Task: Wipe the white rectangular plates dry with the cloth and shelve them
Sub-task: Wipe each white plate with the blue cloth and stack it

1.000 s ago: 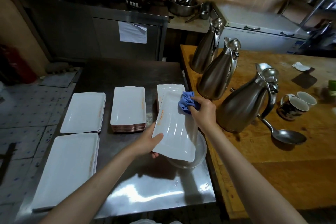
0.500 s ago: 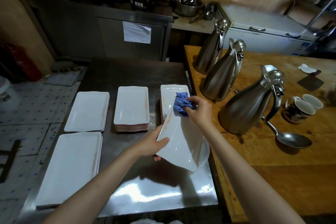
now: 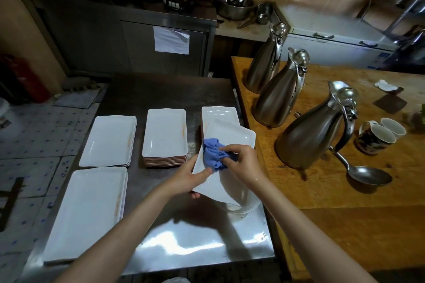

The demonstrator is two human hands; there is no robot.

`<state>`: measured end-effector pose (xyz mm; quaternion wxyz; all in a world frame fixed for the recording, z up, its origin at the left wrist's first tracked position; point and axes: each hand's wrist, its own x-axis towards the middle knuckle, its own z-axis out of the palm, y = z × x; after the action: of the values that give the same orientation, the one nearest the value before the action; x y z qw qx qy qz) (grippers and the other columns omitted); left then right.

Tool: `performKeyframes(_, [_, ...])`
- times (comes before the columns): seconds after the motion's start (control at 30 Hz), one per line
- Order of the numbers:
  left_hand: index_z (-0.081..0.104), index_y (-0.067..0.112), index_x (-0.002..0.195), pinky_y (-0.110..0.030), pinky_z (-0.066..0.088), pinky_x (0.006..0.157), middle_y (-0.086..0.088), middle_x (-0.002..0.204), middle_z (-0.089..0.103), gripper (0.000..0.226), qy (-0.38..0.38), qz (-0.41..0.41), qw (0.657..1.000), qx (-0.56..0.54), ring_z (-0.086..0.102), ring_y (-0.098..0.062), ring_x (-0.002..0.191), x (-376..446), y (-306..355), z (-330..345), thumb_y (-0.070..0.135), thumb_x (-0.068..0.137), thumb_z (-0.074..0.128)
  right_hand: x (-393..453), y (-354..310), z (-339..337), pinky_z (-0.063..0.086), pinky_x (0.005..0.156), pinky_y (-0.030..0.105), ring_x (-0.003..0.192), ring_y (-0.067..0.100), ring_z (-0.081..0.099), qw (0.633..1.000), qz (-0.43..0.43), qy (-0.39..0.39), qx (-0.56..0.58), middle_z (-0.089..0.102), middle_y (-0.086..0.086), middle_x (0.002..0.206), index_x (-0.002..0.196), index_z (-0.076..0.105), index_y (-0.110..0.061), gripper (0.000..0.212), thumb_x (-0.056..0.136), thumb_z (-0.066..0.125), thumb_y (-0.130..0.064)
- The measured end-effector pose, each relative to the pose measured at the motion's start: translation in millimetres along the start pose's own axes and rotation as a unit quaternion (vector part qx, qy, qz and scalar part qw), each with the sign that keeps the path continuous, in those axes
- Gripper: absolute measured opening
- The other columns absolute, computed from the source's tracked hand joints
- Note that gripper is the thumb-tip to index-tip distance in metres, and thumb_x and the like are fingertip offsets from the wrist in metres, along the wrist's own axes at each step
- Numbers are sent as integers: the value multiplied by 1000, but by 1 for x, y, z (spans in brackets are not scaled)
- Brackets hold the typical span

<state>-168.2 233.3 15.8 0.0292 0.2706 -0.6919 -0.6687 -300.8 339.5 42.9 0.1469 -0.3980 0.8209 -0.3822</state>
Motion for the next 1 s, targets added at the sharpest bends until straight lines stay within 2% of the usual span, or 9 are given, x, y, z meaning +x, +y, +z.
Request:
performKeyframes(0.07, [48, 19, 124, -21, 44, 40, -4, 84, 62, 29, 8, -15, 1000, -18, 57, -7, 47, 1, -1, -2, 21, 96, 54, -5, 1, 1, 53, 86, 22, 93, 7, 60, 1000, -1, -8, 0, 68, 5, 107, 108, 70, -9, 23, 86, 65, -6])
performKeyframes(0.2, [45, 24, 134, -23, 47, 45, -11, 114, 60, 45, 19, -21, 999, -31, 61, -18, 72, 4, -6, -8, 31, 92, 58, -13, 6, 2, 50, 80, 9, 92, 5, 61, 999, -5, -33, -4, 69, 7, 106, 107, 70, -7, 24, 84, 65, -1])
performKeyframes(0.37, [47, 25, 130, -37, 57, 64, -2, 121, 63, 38, 47, -4, 998, -46, 66, -21, 98, 5, -7, -12, 28, 93, 57, -30, 6, 1, 41, 67, -2, 89, 3, 61, 997, -20, -63, -36, 71, 7, 102, 105, 71, -4, 27, 81, 62, 3])
performKeyframes(0.47, [45, 21, 136, -34, 57, 73, 1, 127, 59, 44, 56, -2, 998, -35, 61, -16, 107, 6, -9, -13, 28, 94, 56, -37, 9, -1, 38, 68, -4, 91, 5, 61, 994, -40, -72, -69, 70, 7, 103, 109, 70, -6, 27, 83, 63, -2])
performKeyframes(0.53, [42, 21, 138, -27, 58, 66, 0, 130, 57, 45, 55, -1, 998, -23, 60, -15, 106, 6, -8, -13, 28, 94, 55, -38, 10, -4, 40, 69, -2, 93, 11, 64, 993, -50, -72, -82, 71, 7, 102, 109, 70, -7, 27, 83, 64, -3])
performKeyframes(0.63, [39, 23, 139, -24, 52, 50, -1, 128, 55, 45, 49, -14, 998, -39, 63, -17, 95, 5, -7, -13, 26, 95, 53, -38, 9, -9, 38, 66, -3, 86, 6, 59, 990, -72, -67, -104, 71, 8, 100, 108, 70, -6, 27, 82, 64, -1])
performKeyframes(0.73, [37, 26, 139, -25, 52, 50, -2, 126, 55, 47, 48, -21, 997, -55, 65, -16, 86, 3, -8, -14, 25, 95, 54, -37, 11, -10, 36, 66, 5, 77, 3, 50, 985, -102, -38, -137, 71, 7, 92, 105, 71, -6, 27, 79, 66, 0])
performKeyframes(0.87, [37, 28, 137, -25, 53, 49, 7, 115, 58, 45, 54, -10, 996, -65, 66, -13, 76, 3, -7, -12, 22, 96, 53, -34, 20, -5, 46, 77, 28, 77, 7, 49, 984, -104, 4, -143, 68, 5, 88, 102, 69, -11, 28, 77, 65, -1])
performKeyframes(1.0, [33, 26, 142, -27, 55, 53, 12, 112, 54, 51, 65, -13, 995, -70, 65, -12, 83, 5, -7, -12, 22, 95, 54, -38, 20, 0, 49, 82, 33, 89, 13, 55, 989, -87, -6, -123, 62, 1, 101, 117, 56, -19, 36, 82, 58, -23])
